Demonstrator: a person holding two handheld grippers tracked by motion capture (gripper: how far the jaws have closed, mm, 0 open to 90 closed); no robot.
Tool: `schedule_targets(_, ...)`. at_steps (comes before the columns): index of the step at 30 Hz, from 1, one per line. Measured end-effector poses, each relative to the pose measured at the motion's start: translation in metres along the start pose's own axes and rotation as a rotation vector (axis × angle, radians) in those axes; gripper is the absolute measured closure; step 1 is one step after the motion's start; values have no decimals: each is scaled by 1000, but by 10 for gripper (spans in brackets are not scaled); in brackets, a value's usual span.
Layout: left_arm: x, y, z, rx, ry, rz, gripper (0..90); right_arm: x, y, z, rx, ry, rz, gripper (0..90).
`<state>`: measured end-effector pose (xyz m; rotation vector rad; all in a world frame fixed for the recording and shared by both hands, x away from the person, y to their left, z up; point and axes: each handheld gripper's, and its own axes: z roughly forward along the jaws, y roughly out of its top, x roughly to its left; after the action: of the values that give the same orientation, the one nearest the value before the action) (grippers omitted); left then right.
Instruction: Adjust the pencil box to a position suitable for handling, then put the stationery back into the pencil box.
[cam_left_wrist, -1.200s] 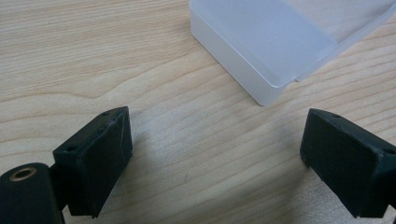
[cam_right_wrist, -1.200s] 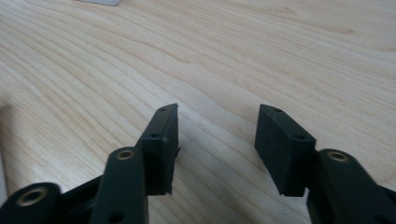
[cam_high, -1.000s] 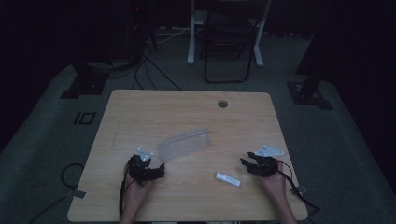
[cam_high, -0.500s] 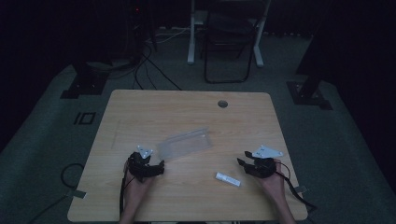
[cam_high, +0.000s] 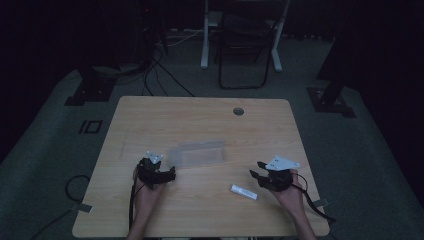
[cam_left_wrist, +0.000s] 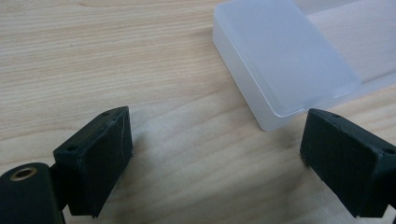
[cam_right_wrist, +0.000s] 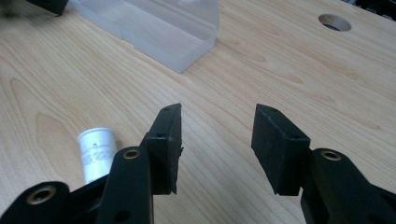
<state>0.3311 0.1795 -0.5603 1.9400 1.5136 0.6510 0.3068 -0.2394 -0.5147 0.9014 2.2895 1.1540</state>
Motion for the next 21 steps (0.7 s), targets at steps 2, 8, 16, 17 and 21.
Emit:
schedule_targets(2,1,2,2,1,6,-6,96,2,2,-1,-2,7,-2,531)
schedule_targets(8,5,5,5,0,15,-18,96,4,5,-2,4,40,-8,528)
schedule_targets(16,5,6,6,0,17,-20,97,7,4,-3,28,53,-29,512)
schedule_targets(17,6,6,5,0,16,-19,97,7,4,-3,31,57,-35,506)
schedule_targets(21,6,5,5,1,15,-18,96,9,3,-4,45,67,-39,506)
